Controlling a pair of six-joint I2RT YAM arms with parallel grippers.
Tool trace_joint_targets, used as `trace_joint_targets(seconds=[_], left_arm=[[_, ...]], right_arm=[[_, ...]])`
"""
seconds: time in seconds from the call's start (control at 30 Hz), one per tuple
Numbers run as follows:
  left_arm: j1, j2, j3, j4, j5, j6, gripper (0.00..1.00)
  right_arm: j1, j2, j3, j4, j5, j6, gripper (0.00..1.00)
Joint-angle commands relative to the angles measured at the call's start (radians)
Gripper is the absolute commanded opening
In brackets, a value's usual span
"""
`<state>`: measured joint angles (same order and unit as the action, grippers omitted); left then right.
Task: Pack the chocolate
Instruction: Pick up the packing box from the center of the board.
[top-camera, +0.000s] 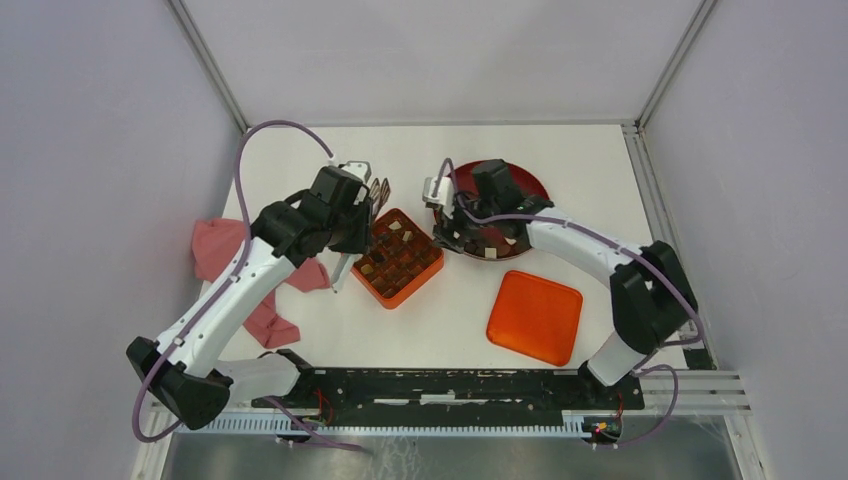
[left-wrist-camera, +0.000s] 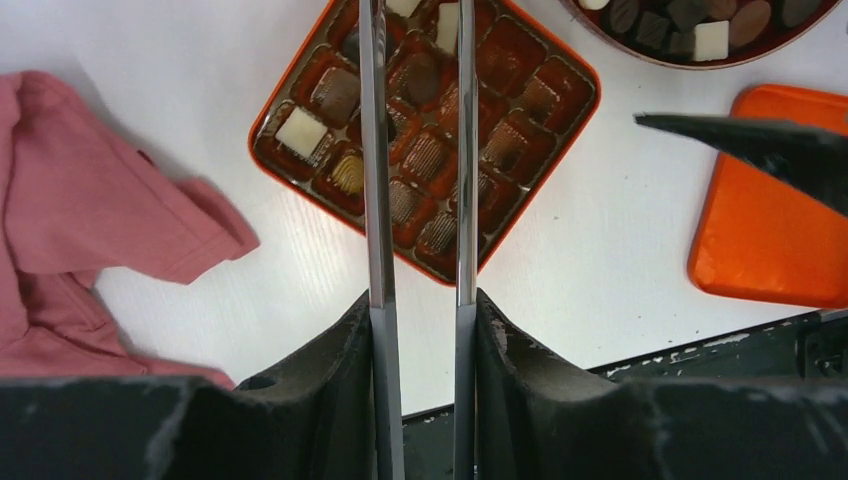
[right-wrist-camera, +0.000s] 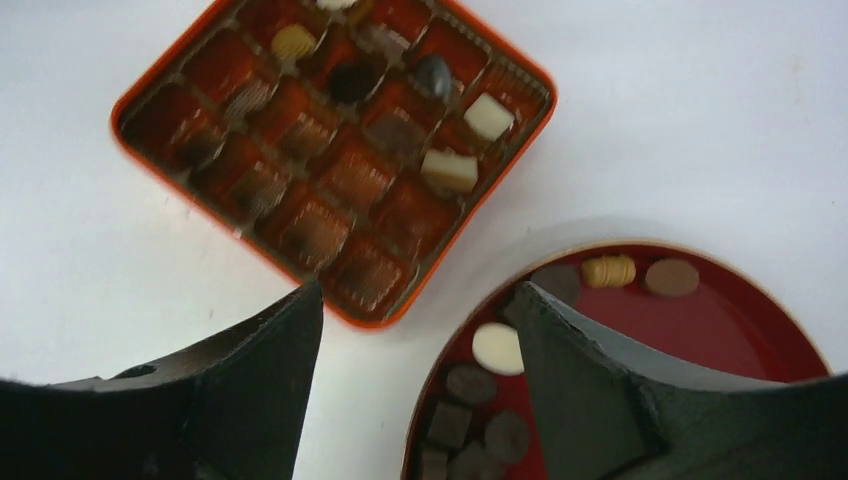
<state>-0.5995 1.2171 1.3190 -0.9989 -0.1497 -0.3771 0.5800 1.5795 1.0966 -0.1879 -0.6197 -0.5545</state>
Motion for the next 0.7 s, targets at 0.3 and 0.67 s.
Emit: trace_joint_targets(seconds=[0.3,0.67], left_arm=[[0.007,-0.187,-0.047,-0.064,-0.098,-0.077,0.02],[0.006,-0.22,-0.075,-0.064,-0.081,-0.088,0.02]], right_arm=[[0.117,0.38,0.444,-0.095,0.342,0.293,0.54],[0.127,0.52,0.545,-0.135,0.352,0.336,0.53]])
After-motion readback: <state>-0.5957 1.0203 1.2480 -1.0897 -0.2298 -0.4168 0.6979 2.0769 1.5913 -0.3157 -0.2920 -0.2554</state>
